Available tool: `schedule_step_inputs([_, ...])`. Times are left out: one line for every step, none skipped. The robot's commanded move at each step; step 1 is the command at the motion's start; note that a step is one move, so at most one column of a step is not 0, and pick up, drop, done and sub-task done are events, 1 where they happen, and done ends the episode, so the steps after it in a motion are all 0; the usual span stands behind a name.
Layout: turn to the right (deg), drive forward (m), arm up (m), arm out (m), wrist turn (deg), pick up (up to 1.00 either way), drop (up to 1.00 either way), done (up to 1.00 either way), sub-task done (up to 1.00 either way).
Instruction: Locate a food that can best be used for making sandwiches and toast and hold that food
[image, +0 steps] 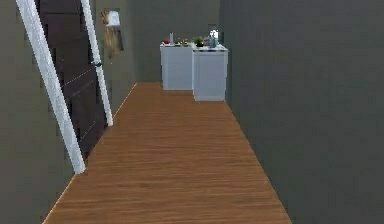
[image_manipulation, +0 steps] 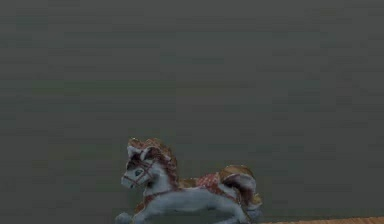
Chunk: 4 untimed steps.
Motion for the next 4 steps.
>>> schedule_step_inputs([0.0,1.0,0.0,0.0,0.0,0.0,0.0,0.0,0.0])
schedule_step_inputs([0.0,1.0,0.0,0.0,0.0,0.0,0.0,0.0,0.0])
schedule_step_inputs([0.0,0.85,0.0,0.0,0.0,0.0,0.0,0.0,0.0])
schedule_step_inputs([-45.0,0.0,0.0,0.0,0.0,0.0,0.0,0.0,0.0])
